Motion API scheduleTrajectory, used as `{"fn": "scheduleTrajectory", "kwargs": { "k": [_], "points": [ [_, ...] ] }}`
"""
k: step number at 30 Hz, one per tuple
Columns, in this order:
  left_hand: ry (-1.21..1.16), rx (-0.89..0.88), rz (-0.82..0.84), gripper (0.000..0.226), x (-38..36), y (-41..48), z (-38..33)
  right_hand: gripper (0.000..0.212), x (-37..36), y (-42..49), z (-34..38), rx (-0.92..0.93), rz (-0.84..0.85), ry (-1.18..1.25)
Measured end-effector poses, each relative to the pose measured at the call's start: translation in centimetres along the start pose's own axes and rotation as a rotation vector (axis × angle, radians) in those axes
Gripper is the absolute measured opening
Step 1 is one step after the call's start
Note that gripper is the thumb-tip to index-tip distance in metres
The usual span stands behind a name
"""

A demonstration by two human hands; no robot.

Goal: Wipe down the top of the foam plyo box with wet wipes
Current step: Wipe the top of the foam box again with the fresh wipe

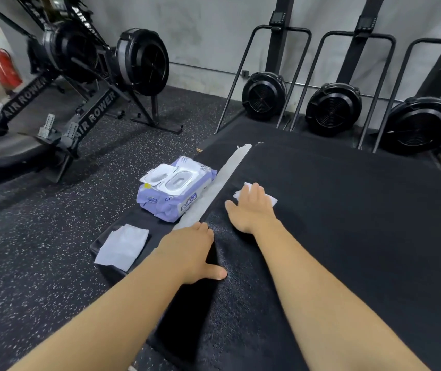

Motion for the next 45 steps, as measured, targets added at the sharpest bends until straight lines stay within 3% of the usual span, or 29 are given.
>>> {"fn": "scheduleTrajectory", "kwargs": {
  "k": [7, 14, 18, 20, 24, 29, 33, 37, 45],
  "points": [
    [-0.007, -0.003, -0.005, 0.089, 0.2, 0.1, 0.1, 0.068, 0.1, 4.0, 3.1, 0.107, 0.082, -0.025],
    [0.004, 0.02, 0.032, 0.096, 0.5, -0.2, 0.0, 0.06, 0.6, -0.5, -4.7, 0.062, -0.017, 0.029],
    [0.059, 0.036, -0.102, 0.064, 2.7, -0.8, -0.4, 0.057, 0.3, -3.5, -10.1, -0.023, 0.037, 0.024],
    [0.056, 0.009, -0.211, 0.063, 4.3, -0.8, -1.1, 0.059, 0.2, -4.2, -11.3, -0.039, 0.062, 0.001],
    [0.031, -0.067, -0.265, 0.077, 5.5, 1.5, -2.9, 0.059, 0.2, -3.4, -10.7, -0.064, 0.089, -0.004],
    [-0.063, -0.042, -0.103, 0.128, 3.5, 4.9, -2.2, 0.054, 1.2, 0.6, -6.4, -0.003, 0.003, -0.056],
    [-0.054, -0.067, -0.1, 0.128, 3.3, 5.8, -2.1, 0.058, 1.8, 4.7, -1.8, 0.059, -0.017, -0.04],
    [-0.048, -0.06, -0.112, 0.131, 3.4, 6.1, -2.1, 0.069, 1.3, 7.4, 0.8, 0.08, 0.087, -0.022],
    [-0.064, -0.013, -0.008, 0.136, 3.1, 6.1, -2.1, 0.061, 1.7, 5.3, -3.8, 0.101, 0.073, -0.019]
  ]
}}
Point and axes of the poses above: each hand's wrist, its own y-axis towards the middle knuckle, its own x-axis out of the back of the hand, z = x × y, the point moved 10 cm from there along y, towards the middle knuckle, and after that the axes turned 10 degrees about z, right-handed, at the moved point
